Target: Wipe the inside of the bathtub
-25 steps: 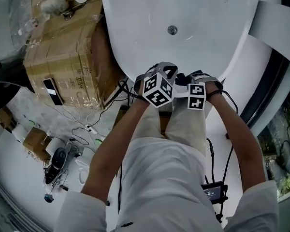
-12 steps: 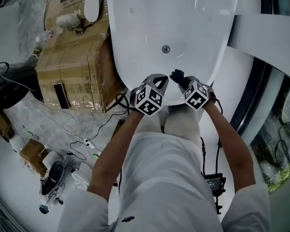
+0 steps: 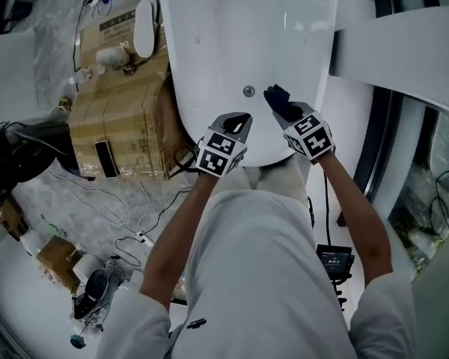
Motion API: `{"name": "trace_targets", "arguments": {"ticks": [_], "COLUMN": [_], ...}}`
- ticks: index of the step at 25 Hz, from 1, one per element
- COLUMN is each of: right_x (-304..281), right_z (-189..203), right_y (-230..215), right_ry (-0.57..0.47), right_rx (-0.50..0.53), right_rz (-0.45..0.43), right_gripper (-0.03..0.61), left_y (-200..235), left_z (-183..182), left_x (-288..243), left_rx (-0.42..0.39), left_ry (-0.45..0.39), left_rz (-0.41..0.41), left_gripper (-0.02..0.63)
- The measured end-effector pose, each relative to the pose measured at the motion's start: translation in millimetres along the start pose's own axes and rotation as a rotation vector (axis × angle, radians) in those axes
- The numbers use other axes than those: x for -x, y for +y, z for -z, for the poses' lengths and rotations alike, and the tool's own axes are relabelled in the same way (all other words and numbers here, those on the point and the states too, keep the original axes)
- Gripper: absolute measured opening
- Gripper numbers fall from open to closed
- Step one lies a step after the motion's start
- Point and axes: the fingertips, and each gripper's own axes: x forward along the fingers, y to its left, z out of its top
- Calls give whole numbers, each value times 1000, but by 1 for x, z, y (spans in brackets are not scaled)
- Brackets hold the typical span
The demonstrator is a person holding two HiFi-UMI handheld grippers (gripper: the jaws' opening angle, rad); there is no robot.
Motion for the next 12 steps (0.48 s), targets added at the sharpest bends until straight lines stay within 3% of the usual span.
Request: {"name": "trace_targets", "arguments": {"ticks": [7,12], "right_x": [81,123], "right_z": [-84,-132], "right_y": [15,42], "right_ry": [-147,-276], "right_rx": [123,166], "right_rz": [92,99], "right_gripper": [51,51], "left_y": [-33,-53], "left_z": [-60,-122], "left_x": [36,84], "left_rx": [-25,-79], "left_ry": [-71,-191], "left_rz": [39,66], "left_gripper": [-5,-5]}}
